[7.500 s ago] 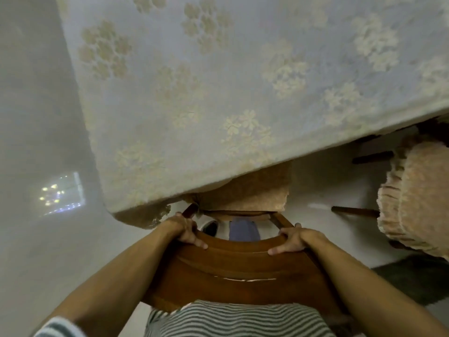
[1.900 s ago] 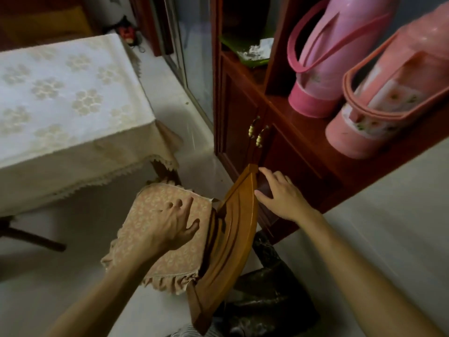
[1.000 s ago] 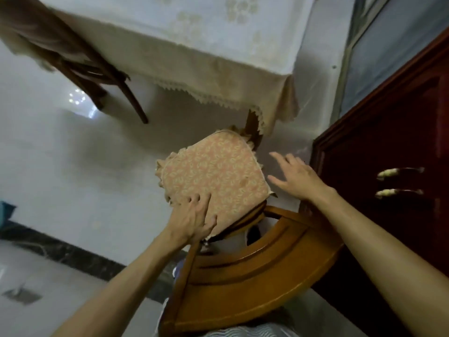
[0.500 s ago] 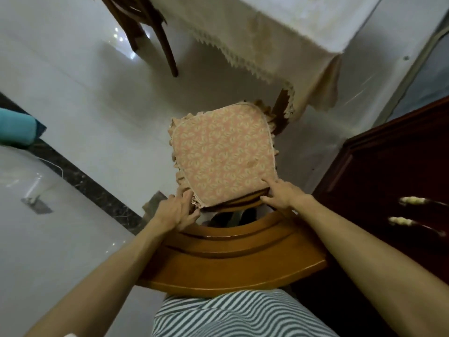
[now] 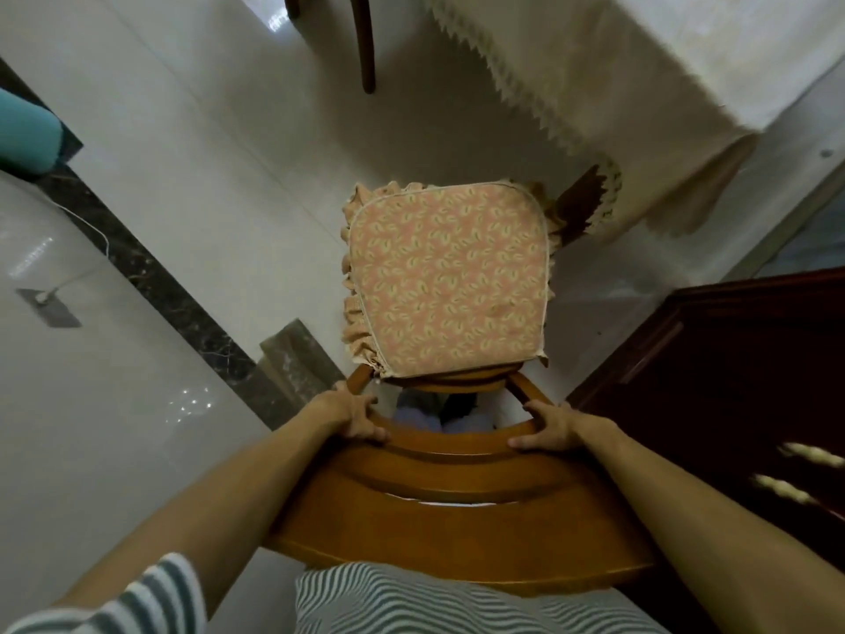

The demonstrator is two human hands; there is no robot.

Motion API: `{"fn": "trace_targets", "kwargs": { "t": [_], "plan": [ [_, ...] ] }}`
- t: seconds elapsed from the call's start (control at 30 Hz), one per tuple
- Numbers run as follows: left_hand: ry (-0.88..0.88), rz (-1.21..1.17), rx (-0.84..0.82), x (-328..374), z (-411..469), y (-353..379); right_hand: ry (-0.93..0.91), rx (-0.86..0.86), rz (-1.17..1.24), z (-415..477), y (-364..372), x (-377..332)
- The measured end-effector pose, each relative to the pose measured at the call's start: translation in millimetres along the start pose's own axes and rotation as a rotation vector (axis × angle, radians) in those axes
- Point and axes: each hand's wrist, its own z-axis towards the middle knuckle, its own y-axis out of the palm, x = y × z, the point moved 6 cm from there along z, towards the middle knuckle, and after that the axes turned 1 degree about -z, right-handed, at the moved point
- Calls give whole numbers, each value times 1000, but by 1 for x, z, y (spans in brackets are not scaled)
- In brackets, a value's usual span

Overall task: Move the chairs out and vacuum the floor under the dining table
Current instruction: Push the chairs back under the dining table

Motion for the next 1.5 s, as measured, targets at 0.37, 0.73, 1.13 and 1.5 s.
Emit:
{"fn": "trace_targets", "kwargs": {
  "t": [0.37, 0.73, 1.13, 1.5],
  "plan": [
    [-13, -97, -46, -3, 6, 4, 98, -85, 3, 15, -1, -6],
    [-54, -161, -62, -10, 8, -1, 93, -50, 74, 1, -3, -8],
    [-10, -137, 16, -37, -7, -46, 137, -72, 56, -29, -26, -39],
    [-1, -24, 184, -67, -25, -175, 43, 93, 167, -36, -122, -75]
  ]
}}
